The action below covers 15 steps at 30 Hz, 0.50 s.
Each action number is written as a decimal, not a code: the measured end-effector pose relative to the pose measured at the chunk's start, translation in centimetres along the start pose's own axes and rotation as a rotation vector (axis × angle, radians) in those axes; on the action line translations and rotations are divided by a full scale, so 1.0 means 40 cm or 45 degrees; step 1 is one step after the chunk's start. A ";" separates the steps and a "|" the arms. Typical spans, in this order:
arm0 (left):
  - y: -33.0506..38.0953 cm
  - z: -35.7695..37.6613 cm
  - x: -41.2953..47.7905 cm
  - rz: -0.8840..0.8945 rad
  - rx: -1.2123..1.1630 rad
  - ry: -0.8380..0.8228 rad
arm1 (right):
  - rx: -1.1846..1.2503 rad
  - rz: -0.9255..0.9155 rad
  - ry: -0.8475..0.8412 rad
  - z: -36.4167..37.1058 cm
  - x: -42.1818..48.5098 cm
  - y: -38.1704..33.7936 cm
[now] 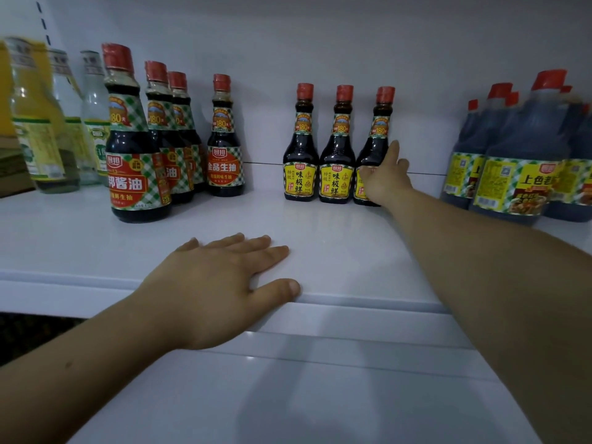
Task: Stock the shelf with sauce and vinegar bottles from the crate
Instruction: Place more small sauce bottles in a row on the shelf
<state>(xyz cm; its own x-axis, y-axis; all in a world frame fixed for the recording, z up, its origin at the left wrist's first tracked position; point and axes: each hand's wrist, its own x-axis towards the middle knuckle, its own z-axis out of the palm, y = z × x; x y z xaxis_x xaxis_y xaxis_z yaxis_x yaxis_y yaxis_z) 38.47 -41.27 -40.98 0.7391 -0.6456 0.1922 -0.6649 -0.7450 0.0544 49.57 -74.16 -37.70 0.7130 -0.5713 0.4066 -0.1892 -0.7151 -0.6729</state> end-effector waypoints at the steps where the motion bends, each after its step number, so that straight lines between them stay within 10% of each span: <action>1: 0.000 0.000 0.000 -0.001 -0.002 0.001 | -0.082 -0.066 0.020 0.006 -0.006 -0.002; 15: 0.002 -0.006 -0.002 0.034 0.020 0.005 | -0.489 -0.040 -0.077 0.017 -0.022 -0.044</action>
<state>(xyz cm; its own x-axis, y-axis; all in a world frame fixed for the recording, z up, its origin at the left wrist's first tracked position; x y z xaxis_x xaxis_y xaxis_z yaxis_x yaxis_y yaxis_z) 38.35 -41.24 -40.75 0.7205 -0.6647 0.1974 -0.6827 -0.7299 0.0338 49.73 -72.13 -37.28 0.7586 -0.5301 0.3788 -0.3973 -0.8371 -0.3759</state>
